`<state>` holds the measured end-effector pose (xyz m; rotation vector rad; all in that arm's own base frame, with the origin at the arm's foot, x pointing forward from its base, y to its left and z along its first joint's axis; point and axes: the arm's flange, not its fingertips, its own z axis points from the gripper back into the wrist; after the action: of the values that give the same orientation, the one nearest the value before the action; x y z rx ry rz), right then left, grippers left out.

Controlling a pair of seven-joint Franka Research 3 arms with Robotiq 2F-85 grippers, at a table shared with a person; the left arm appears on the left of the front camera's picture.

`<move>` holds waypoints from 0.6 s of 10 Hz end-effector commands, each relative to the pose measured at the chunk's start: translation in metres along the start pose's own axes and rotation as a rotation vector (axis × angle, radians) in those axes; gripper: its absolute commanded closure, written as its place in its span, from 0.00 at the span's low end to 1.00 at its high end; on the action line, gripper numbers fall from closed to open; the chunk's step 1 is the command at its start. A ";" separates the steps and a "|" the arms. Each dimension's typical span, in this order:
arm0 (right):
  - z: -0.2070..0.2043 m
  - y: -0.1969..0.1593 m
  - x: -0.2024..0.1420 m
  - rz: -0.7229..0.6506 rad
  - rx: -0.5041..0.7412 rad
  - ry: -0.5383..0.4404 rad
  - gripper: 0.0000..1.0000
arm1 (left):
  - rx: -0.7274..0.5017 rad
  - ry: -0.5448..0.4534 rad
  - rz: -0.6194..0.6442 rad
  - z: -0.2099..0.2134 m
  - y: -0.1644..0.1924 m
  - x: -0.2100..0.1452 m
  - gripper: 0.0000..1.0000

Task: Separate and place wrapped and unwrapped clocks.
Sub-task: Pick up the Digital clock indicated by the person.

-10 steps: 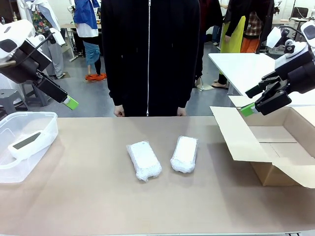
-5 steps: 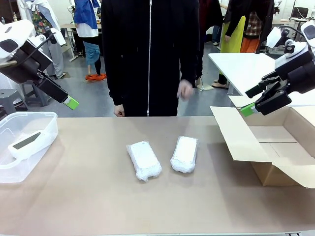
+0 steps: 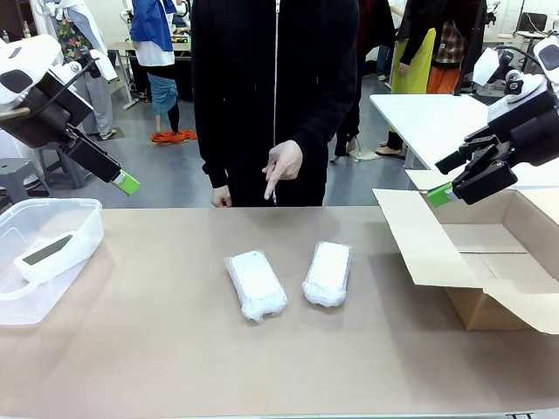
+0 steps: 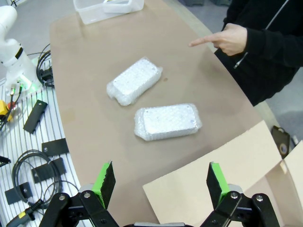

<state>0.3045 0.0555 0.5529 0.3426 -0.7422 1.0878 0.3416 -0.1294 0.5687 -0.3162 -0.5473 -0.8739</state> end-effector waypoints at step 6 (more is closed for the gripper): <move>-0.002 -0.001 -0.001 0.002 0.022 -0.020 0.00 | -0.009 -0.003 0.000 0.000 0.000 -0.002 0.00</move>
<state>0.3045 0.0555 0.5529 0.3426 -0.7422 1.0878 0.3416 -0.1293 0.5688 -0.3160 -0.5473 -0.8735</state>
